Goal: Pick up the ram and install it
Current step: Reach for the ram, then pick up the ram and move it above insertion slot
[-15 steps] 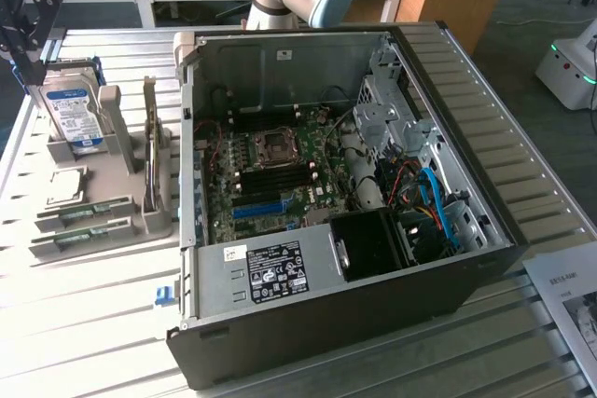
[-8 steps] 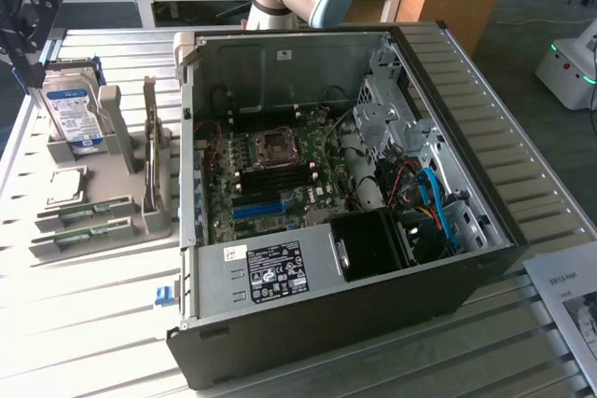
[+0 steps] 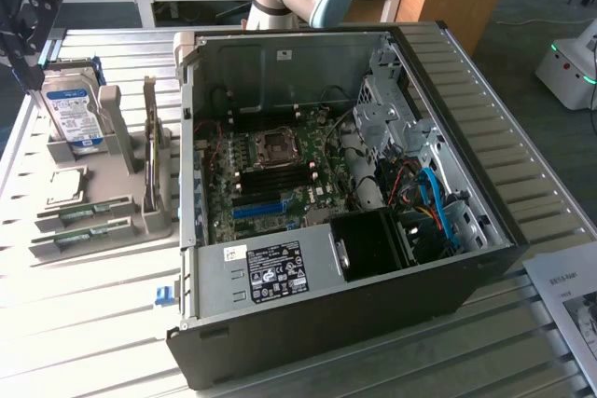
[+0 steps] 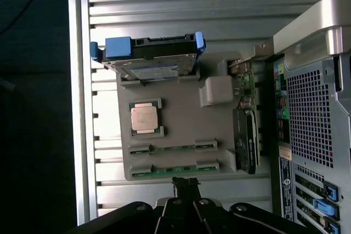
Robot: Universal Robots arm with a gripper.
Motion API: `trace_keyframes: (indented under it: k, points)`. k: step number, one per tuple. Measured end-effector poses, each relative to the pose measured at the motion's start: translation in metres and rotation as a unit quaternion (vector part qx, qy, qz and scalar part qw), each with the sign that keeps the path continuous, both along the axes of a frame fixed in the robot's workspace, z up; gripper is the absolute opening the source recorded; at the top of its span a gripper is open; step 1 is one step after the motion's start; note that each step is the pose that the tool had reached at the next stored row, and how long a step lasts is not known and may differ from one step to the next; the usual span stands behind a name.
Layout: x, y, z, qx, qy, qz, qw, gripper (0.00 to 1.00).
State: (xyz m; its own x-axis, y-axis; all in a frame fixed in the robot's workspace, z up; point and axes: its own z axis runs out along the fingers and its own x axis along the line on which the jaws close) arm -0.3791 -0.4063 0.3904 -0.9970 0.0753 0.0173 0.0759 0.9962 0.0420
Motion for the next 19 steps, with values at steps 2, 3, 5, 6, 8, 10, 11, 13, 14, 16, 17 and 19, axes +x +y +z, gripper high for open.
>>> trace_keyframes:
  k: [2,3,5,6,8,10,11,13,14,16,17,19]
  points:
    - [0.0,-0.0002,0.0,0.0,0.0,0.0,1.0,0.1]
    - [0.0,-0.0002,0.0,0.0,0.0,0.0,1.0,0.1]
    - [0.0,-0.0002,0.0,0.0,0.0,0.0,1.0,0.1]
    - [0.0,-0.0002,0.0,0.0,0.0,0.0,1.0,0.1]
    - [0.0,-0.0002,0.0,0.0,0.0,0.0,1.0,0.1]
    - [0.0,-0.0002,0.0,0.0,0.0,0.0,1.0,0.1]
    - [0.0,-0.0002,0.0,0.0,0.0,0.001,1.0,0.1]
    - [0.0,-0.0002,0.0,0.0,0.0,0.002,1.0,0.1]
    - [0.0,-0.0002,0.0,0.0,0.0,0.002,1.0,0.1]
    - [0.0,-0.0002,0.0,0.0,0.0,0.006,1.0,0.1]
    - [0.0,-0.0002,0.0,0.0,0.0,0.008,1.0,0.1]
    - [0.0,-0.0002,0.0,0.0,0.0,0.014,0.9999,0.1]
